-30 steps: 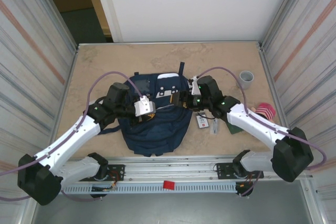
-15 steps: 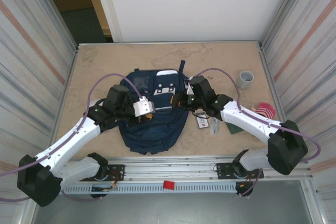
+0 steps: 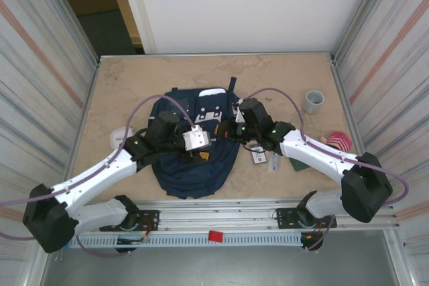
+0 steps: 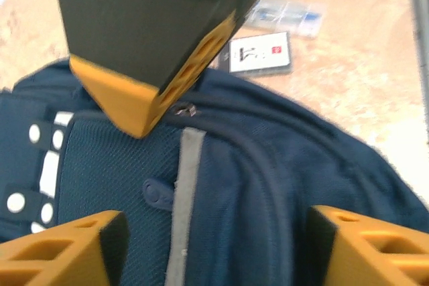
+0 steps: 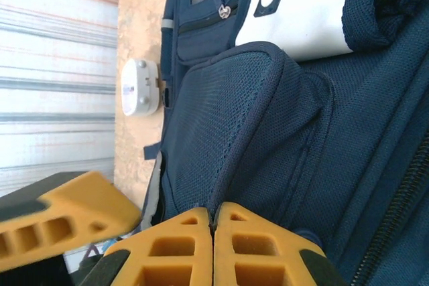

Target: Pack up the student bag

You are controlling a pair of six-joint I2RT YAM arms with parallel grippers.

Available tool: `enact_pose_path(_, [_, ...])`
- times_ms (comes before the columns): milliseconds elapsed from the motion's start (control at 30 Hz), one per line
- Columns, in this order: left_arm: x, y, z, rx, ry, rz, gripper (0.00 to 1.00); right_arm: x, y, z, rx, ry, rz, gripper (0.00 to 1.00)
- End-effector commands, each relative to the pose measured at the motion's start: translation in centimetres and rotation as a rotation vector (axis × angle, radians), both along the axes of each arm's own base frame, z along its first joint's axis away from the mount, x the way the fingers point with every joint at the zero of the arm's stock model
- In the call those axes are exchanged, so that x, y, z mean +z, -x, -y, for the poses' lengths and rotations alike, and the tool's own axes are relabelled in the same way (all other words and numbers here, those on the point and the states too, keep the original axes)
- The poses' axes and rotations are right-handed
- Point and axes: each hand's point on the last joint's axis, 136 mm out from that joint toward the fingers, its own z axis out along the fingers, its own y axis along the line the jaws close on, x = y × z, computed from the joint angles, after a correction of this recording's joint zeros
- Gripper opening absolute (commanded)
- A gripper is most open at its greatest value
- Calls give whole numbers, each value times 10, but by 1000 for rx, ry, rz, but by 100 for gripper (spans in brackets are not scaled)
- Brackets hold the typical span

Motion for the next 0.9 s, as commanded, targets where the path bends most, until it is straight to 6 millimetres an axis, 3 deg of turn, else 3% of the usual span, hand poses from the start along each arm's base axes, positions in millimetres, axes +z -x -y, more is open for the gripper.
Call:
enact_pose_path(0, [12,-27,2,107,11,49,56,40,-1,-20,47,-110,78,2])
enact_pose_path(100, [11,-27,2,103,2,39,22,43,1,-16,61,-97,122,10])
enact_pose_path(167, [16,-21,2,75,29,35,2,45,0,-6,60,-60,189,25])
enact_pose_path(200, [19,-17,2,47,51,30,0,43,-3,4,47,-26,233,35])
enact_pose_path(367, [30,0,-6,-50,159,31,0,42,-23,44,59,-17,442,54])
enact_pose_path(467, [42,3,-15,-77,219,20,0,40,-30,56,179,3,567,57])
enact_pose_path(667, [53,5,-29,-98,271,42,0,13,-21,49,501,97,731,56])
enact_pose_path(867, [56,9,-30,-119,282,40,0,-6,-39,45,535,50,679,67])
